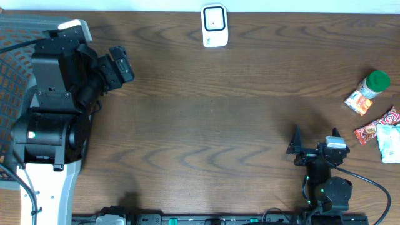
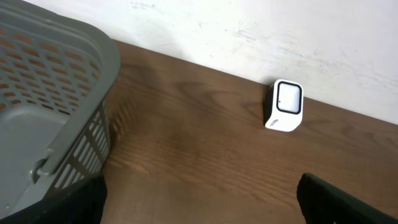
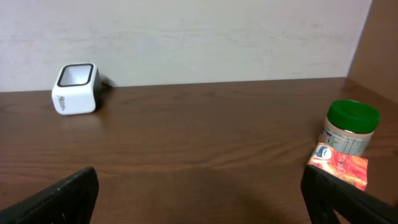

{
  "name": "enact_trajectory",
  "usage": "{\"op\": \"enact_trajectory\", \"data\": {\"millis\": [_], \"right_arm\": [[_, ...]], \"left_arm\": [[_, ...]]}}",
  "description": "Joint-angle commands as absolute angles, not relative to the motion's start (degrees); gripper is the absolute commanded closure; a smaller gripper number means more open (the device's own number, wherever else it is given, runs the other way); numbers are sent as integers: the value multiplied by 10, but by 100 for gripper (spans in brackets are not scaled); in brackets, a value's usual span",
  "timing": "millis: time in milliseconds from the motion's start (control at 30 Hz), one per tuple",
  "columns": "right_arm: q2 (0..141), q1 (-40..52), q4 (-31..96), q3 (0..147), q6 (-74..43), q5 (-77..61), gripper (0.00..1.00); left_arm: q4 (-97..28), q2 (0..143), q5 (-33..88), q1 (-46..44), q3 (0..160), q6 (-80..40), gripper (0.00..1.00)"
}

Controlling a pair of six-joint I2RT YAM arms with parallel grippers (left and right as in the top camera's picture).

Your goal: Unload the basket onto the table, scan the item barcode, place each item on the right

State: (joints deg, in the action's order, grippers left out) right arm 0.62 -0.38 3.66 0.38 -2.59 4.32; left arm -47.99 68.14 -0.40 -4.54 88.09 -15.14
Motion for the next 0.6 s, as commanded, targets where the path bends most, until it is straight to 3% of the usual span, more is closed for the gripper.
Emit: {"op": "enact_trajectory", "data": {"millis": [0,367,567], "right_arm": [[3,1,39,3,-34,42,1],[3,1,39,3,-34,42,1],[3,1,39,3,-34,42,1]], "left_arm": [[-480,682,-11,-43,887,-146,2],[-493,669,-36,-43,881,-122,2],[-420,614,-37,-43,796,-70,2]]}}
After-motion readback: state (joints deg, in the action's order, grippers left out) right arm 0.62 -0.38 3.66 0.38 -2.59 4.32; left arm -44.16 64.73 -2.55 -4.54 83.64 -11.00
